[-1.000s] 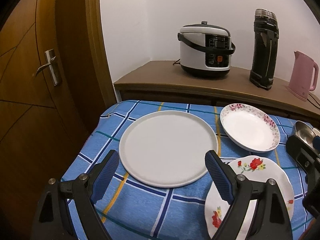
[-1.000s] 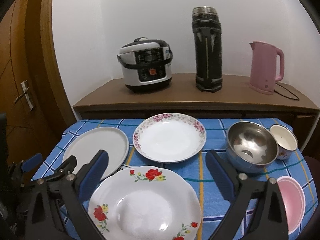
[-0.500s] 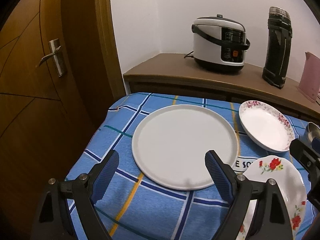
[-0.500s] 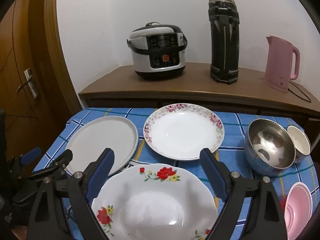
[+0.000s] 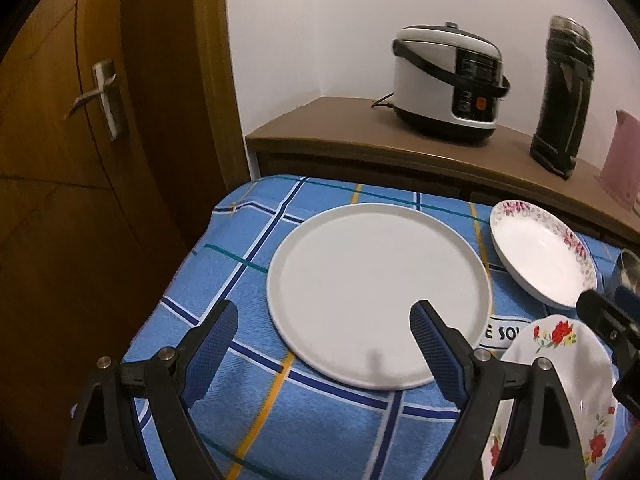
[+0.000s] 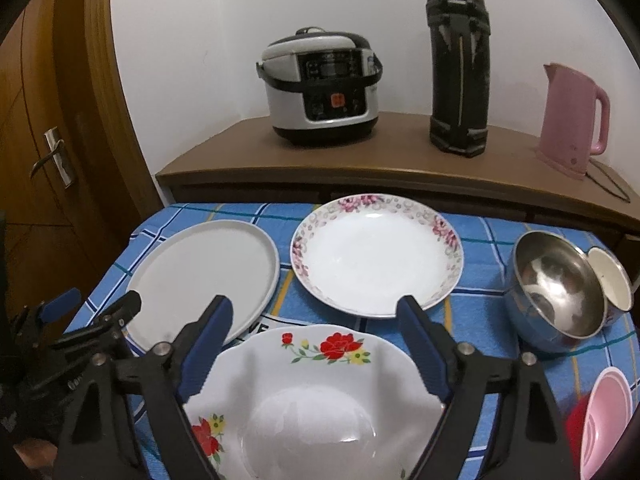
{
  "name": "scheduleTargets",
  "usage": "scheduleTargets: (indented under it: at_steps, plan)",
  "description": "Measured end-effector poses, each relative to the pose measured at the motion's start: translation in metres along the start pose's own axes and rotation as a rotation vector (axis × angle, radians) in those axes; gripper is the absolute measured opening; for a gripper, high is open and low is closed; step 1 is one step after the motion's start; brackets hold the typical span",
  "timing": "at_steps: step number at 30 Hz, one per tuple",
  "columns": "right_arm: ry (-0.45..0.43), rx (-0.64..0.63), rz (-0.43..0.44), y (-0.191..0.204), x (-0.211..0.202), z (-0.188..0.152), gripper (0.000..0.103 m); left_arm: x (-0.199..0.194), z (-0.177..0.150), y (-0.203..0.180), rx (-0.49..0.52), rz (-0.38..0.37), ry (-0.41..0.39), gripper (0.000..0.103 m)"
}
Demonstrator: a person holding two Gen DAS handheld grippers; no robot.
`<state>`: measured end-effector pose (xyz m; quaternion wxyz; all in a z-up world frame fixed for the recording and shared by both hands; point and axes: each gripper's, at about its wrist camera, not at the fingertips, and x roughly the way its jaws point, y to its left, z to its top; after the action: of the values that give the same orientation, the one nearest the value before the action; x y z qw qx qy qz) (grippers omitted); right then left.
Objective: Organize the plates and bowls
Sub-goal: 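Move the left tool toward the rim of the red-flower soup plate, then close the left tool on the red-flower plate rim and lift it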
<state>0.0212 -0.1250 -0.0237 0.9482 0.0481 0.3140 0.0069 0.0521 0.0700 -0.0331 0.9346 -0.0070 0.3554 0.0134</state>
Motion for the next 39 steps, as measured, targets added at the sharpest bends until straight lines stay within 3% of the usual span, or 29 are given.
scheduleTargets:
  at_steps: [5,9,17,19,21,24,27,30,35,39]
  plan:
    - [0.031,0.047,0.006,-0.015,0.007,0.001,0.079,0.004,-0.001,0.012,-0.021,0.009,0.006,0.090]
    - [0.025,0.063,-0.021,-0.033,-0.007,-0.002,0.077,-0.005,-0.003,0.010,0.001,-0.043,0.002,0.090]
    - [0.070,0.026,-0.069,-0.071,-0.037,-0.037,0.074,-0.030,-0.021,-0.036,0.114,-0.219,0.019,0.089]
    - [0.079,0.029,-0.066,-0.077,-0.039,-0.047,0.073,-0.030,-0.030,-0.050,0.145,-0.236,0.036,0.089]
    - [0.105,0.052,-0.051,-0.083,-0.034,-0.055,0.066,-0.027,-0.036,-0.060,0.176,-0.234,0.056,0.089]
    - [0.138,0.085,-0.007,-0.088,-0.030,-0.062,0.058,-0.026,-0.043,-0.066,0.174,-0.250,0.084,0.076]
    - [0.142,0.085,0.003,-0.088,-0.026,-0.067,0.058,-0.022,-0.050,-0.071,0.158,-0.271,0.118,0.074]
    - [0.146,0.083,0.020,-0.085,-0.023,-0.070,0.057,-0.019,-0.052,-0.073,0.168,-0.279,0.132,0.066]
    - [0.167,0.098,0.038,-0.087,-0.015,-0.076,0.045,-0.015,-0.055,-0.077,0.176,-0.271,0.149,0.065]
    - [0.161,0.096,0.044,-0.085,-0.015,-0.077,0.042,-0.010,-0.055,-0.078,0.171,-0.283,0.166,0.048]
